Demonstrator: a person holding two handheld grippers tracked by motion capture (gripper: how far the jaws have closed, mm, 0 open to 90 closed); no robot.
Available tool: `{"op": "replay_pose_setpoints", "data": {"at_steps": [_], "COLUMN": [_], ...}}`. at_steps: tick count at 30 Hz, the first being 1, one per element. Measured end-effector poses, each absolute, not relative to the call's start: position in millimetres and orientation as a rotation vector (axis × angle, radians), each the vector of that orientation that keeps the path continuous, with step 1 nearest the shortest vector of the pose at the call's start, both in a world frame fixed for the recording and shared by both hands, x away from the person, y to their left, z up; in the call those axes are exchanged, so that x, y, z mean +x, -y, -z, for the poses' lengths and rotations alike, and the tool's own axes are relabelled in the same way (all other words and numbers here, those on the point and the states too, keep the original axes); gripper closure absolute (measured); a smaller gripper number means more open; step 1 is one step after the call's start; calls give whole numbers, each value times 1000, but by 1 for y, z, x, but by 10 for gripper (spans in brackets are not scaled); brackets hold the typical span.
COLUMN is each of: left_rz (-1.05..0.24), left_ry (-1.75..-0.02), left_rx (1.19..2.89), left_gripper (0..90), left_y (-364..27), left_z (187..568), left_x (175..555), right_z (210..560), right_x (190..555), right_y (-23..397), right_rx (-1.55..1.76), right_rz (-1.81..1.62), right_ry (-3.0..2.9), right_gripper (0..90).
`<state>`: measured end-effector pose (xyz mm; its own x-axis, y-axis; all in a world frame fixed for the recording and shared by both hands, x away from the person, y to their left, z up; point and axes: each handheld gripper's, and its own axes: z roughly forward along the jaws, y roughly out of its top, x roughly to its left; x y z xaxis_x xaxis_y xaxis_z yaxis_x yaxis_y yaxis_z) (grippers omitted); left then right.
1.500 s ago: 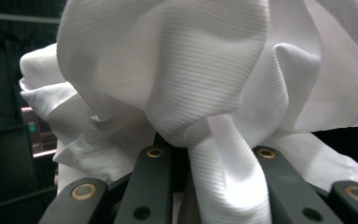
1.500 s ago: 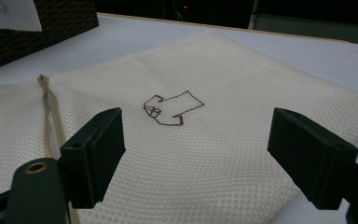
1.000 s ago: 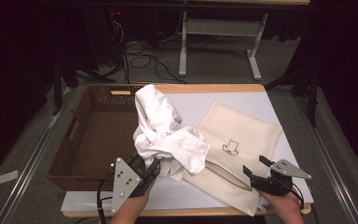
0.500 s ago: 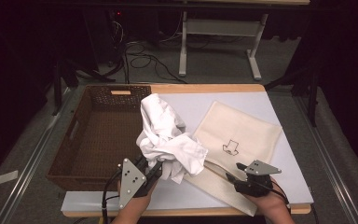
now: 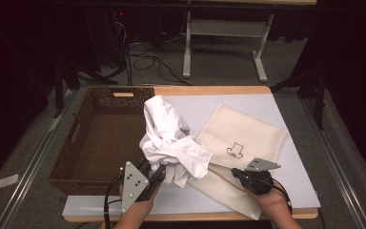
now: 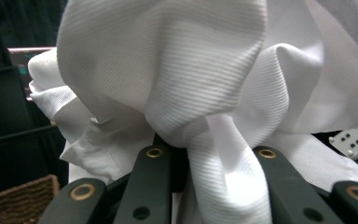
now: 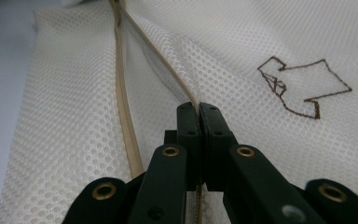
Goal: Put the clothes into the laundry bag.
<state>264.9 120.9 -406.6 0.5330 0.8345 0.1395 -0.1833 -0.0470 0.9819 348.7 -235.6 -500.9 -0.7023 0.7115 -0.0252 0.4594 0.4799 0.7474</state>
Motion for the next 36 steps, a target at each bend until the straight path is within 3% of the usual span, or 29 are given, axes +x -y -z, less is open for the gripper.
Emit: {"op": "replay_pose_setpoints", "data": {"at_steps": [7,23,32,36], "left_rz": [-908,-776,-738,-720], "left_ry": [-610,-590,-640,-648], "left_rx": [1325,1595,1512,1586], "left_gripper": [768,768,770,770], "left_y": [-125,-54,-29,-11], "left_z": [396,459,455,473], "left_x": [255,267,291,302], "right_z": [487,470,468,466], "right_x": [353,351,350,350], "right_y": [226,241,242,243], "right_rx": [978,988,977,990], "right_rz": [-1148,-1337,-1360,-1377], "right_ry": [-2317,-2191,-2190,-2181], "right_gripper": [895,895,894,894]}}
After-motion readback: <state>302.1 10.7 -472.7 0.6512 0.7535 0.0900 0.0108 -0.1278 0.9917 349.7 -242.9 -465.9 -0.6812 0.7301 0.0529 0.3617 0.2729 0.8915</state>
